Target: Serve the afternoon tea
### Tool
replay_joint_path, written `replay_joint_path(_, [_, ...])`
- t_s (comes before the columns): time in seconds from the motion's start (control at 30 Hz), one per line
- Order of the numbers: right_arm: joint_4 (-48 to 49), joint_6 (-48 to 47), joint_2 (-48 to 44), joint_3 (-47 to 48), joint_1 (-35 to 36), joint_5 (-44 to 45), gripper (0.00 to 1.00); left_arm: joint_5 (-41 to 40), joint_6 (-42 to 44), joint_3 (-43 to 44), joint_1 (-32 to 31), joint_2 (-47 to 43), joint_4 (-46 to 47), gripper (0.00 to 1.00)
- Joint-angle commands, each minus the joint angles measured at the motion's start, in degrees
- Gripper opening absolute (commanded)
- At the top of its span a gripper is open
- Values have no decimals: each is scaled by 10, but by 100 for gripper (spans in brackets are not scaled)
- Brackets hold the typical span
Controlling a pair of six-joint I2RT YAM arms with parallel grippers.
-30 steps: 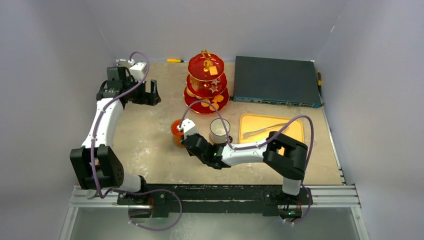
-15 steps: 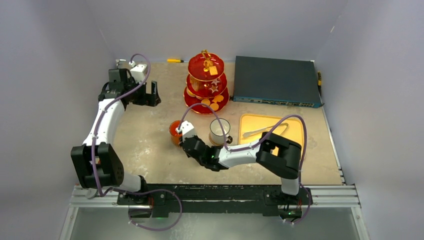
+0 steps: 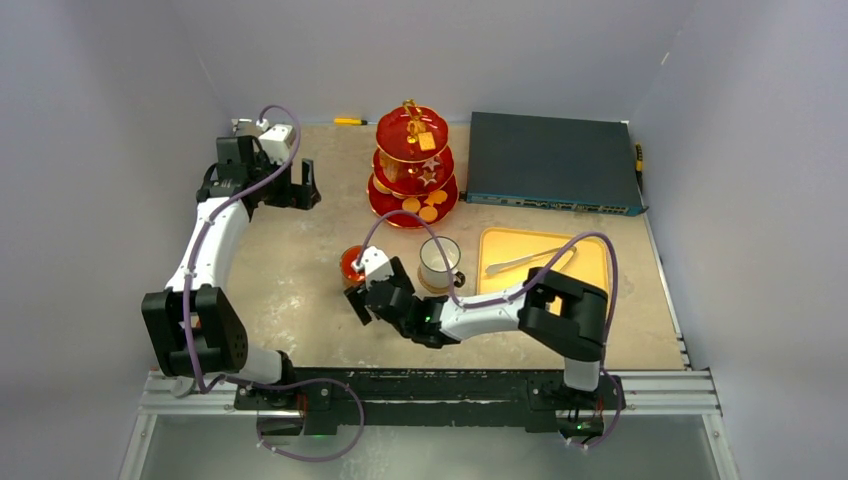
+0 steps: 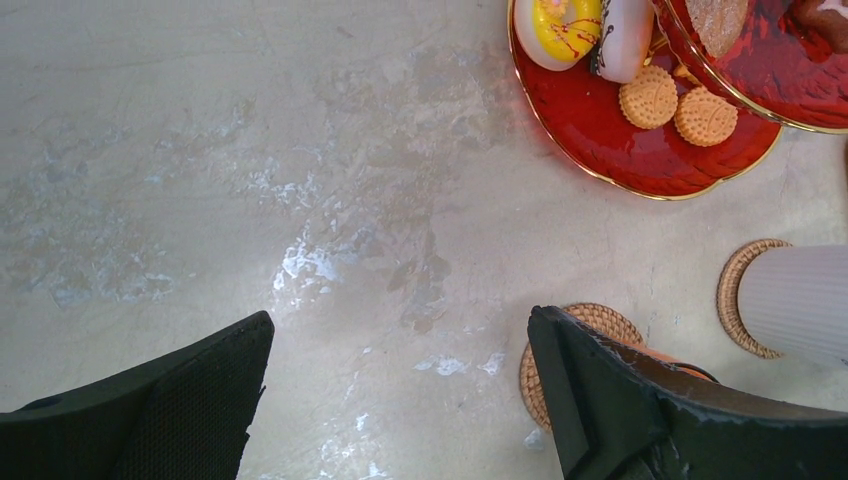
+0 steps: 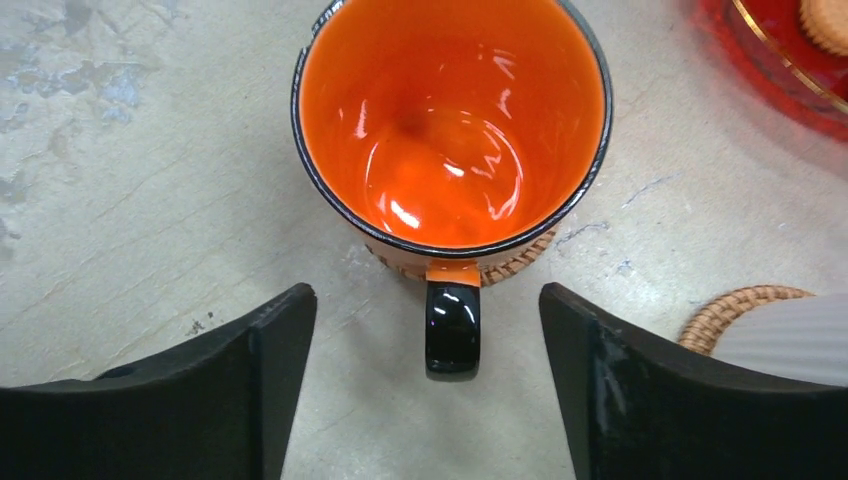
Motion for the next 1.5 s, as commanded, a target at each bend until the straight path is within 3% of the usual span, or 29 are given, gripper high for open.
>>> replay_joint_path(0.0, [-24,-3,-76,7,3,11,89,4,-9,-3,2,4,34,99])
replay_joint_path(0.07, [-47,-14,-136,10,-5,3,98,0,-8,-3,3,12,46,99])
replay_joint_path(0.17, [-78,-18,-187,11,-28,-1,98,-17,6,-4,5,17,64,99])
replay_joint_path(0.57, [-100,31,-423,-140,-355,-50,98,14,17,-43,84,85,164,99])
replay_joint_path(0.67, [-120,70,-437,-149,-463,-69,98,30,18,-62,96,96,183,99])
replay_joint_path(0.77, [-154,130,-400,-130,-589,-108,98,32,13,-110,96,90,226,99])
replay_joint_path(0.83, [-177,158,-364,-110,-646,-87,98,33,1,-143,96,87,263,99])
replay_joint_path(0.9, [-161,168,-339,-116,-674,-28,98,35,-8,-179,96,83,313,99])
replay_joint_path(1.0, [-57,129,-317,-167,-694,49,98,32,-19,-247,96,69,435,99])
replay_joint_path(1.2, [21,71,-260,-181,-722,88,98,33,-71,-325,96,88,604,99])
replay_joint_path(1.3, [97,51,-257,-215,-729,81,98,22,-94,-362,96,96,696,100])
replay_joint_path(1.47, [213,16,-259,-264,-731,21,98,33,-128,-392,96,135,775,99])
